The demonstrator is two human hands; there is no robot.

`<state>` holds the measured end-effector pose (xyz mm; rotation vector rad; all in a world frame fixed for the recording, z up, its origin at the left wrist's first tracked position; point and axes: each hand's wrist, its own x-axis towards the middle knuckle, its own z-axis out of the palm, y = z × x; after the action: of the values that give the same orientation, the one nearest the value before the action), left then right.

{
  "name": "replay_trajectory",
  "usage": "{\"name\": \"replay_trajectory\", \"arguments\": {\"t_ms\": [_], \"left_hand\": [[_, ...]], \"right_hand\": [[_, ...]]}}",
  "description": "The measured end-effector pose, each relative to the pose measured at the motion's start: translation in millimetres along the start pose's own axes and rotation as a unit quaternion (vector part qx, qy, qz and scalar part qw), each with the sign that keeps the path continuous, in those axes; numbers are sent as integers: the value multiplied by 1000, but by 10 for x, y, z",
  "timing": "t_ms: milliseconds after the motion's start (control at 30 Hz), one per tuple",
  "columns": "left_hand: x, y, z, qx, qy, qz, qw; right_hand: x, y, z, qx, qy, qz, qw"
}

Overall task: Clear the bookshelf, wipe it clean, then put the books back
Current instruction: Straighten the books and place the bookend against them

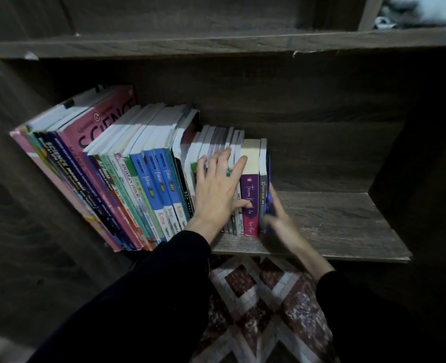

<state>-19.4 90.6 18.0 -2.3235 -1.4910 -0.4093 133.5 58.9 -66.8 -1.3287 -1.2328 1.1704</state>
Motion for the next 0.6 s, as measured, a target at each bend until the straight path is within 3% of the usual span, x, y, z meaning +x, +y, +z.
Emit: {"name": "replay_trajectory", "arguments": {"t_ms": [67,133,333,500,600], "left_hand": [[-13,-3,1,10,1,2,1000],[-31,-15,14,26,6,8,1000],[-26,17,98,54,46,-4,997],[-7,6,199,77,94,-15,993],[-8,35,164,65,73,-10,995]], "right_hand": [[-68,112,41,-168,-12,-3,986],[-71,151,87,-247,17,-15,969],[81,254,137,-336,123,-27,933],[137,250,142,-356,149,-22,922],[169,290,168,-348,156,-23,924]]}}
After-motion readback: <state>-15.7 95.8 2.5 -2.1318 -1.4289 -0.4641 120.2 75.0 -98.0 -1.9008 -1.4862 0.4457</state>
